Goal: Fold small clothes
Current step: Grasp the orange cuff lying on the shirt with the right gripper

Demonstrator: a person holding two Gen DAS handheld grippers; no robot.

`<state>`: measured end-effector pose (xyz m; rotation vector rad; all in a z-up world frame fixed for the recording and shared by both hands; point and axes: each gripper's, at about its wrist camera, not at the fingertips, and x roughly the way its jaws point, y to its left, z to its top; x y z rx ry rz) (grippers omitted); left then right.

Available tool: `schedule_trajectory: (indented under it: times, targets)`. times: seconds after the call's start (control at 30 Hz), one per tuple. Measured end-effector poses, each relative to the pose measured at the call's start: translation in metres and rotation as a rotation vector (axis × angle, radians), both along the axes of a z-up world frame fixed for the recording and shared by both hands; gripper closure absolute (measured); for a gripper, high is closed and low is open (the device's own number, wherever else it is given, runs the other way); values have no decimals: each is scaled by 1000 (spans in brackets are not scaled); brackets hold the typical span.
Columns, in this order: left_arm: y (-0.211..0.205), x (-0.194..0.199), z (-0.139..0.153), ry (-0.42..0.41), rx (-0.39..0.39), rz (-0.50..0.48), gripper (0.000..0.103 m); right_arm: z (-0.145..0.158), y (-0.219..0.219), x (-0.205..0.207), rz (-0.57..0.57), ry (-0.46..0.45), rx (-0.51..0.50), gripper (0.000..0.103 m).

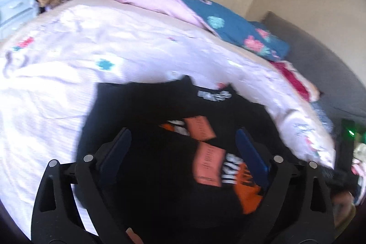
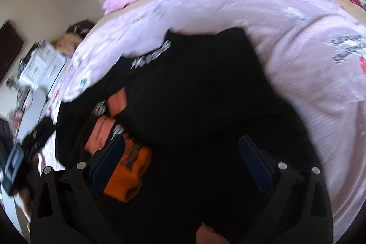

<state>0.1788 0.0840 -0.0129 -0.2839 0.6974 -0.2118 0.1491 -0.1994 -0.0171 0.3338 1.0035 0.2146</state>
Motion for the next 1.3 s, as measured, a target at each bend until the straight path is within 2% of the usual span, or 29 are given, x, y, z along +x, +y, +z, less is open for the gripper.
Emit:
schedule_trajectory:
  times: [0.07,0.1,0.17,0.2,0.23,0.3,0.33,0.37,0.5,0.77,0.93,1.1,1.3]
  targets:
    - [8,3,1,7,36,46,16,-3,18,-3,53,3,-18,19]
    - [12,3,1,10,36,61,16,-5,27,-4,78,7,-29,29]
    - [18,2,3,11,15,74,15,-14,43,-5,111,27,-39,40]
    - [22,2,4,11,2,79,14,-18,48,-6,114,28,-43,51]
    - [24,2,4,10,-3,84,13,-21,53,-7,114,23,-60,64]
    - [27,2,4,12,-2,102,13,-21,59,-11,131,-1,-66,83]
    - [27,2,4,15,-4,106,13,-16,63,-13,147,-27,-69,92]
    - [28,1,3,17,-6,108,13,-11,65,-15,159,-55,-71,95]
    - [36,1,4,16,-20,147,10,18,64,-20,180,-168,-60,95]
    - [55,-1,5,8,-39,253,10,83,60,0,240,-354,-84,96]
    - [55,14,6,17,-34,277,10,99,47,12,209,-441,-132,96]
    - [48,36,9,12,-26,263,10,85,17,26,111,-401,-135,96]
    - [40,38,7,19,-35,213,10,67,-5,37,44,-330,-134,96]
